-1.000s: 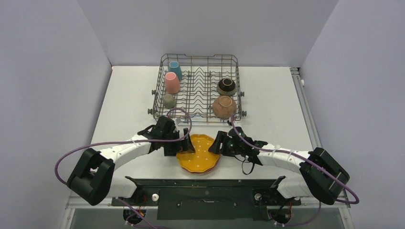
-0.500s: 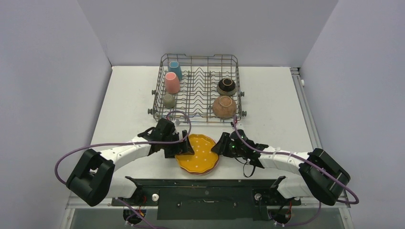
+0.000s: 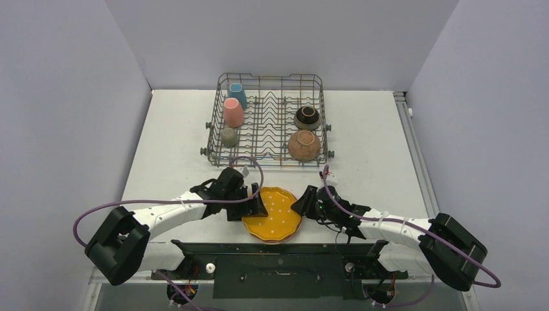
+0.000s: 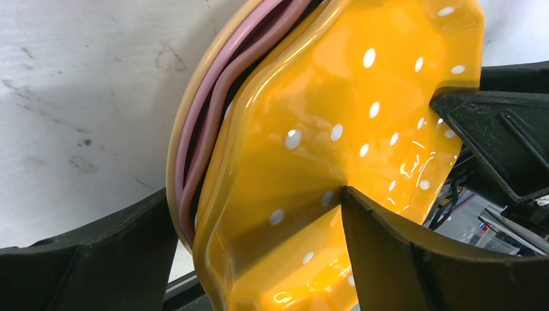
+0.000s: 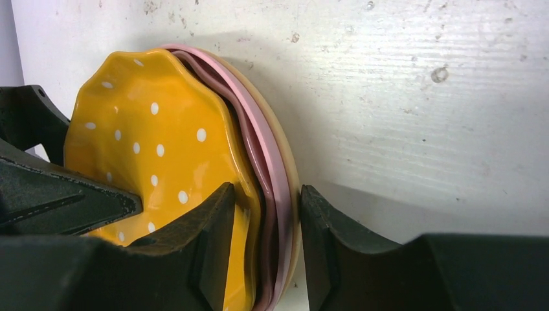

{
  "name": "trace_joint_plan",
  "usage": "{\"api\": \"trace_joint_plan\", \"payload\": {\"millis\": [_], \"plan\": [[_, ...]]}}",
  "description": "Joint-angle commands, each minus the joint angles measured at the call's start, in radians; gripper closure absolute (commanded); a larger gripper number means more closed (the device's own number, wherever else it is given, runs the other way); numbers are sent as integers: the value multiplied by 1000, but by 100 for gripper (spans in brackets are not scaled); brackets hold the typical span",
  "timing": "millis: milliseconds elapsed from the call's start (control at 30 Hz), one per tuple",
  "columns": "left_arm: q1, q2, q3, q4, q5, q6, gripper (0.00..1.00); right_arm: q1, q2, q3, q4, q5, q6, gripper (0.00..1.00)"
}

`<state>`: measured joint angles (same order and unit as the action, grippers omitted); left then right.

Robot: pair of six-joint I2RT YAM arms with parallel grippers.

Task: Load the mixed dishes into the dish rack
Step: Move the plate to the corner of the board.

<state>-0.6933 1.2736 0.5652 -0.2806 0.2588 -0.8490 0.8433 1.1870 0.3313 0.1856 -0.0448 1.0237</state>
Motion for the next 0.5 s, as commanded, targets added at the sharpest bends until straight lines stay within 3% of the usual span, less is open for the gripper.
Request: {"api": "trace_joint_plan", "payload": {"millis": [0,467], "plan": [[-125,-17,3,104,47,-5,50,86,-45,-28,27,-59,44,76],[-308,-93,-16,103,-51,-107,53,240,-243,-95,-67,41,109,77]]}}
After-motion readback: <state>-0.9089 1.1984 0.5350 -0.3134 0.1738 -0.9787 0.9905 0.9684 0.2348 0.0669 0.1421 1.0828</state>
